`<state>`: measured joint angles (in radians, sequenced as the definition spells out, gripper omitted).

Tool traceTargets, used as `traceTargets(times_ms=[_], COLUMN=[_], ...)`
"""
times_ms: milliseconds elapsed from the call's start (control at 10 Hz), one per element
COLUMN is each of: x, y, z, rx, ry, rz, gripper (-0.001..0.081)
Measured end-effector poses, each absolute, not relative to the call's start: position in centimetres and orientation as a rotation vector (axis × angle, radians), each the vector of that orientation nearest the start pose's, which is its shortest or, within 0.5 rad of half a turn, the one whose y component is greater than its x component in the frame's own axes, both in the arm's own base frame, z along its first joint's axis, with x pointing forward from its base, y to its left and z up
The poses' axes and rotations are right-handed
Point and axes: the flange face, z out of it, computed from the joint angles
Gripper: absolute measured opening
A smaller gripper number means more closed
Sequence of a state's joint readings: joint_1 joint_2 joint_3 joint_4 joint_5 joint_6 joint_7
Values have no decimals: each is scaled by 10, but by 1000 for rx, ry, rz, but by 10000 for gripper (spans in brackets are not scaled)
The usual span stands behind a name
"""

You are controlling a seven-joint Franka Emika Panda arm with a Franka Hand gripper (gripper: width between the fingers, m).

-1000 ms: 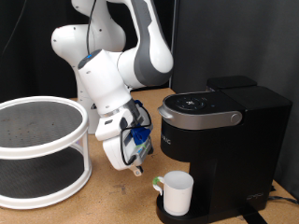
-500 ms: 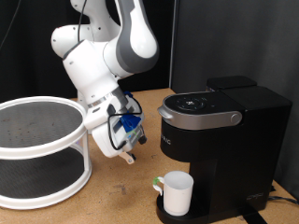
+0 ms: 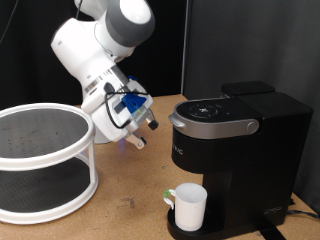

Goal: Make a cup of coffee with the keurig machine

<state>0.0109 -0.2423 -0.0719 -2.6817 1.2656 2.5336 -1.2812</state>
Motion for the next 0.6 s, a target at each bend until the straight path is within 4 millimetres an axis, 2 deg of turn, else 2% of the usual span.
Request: traceTargets(times_ms=[300,600], x=[404,401], y=[-36,-38], z=[355,393], rx=[-2437,-2462], ry=[-215,-253], rz=[-745,-748], gripper=[800,800])
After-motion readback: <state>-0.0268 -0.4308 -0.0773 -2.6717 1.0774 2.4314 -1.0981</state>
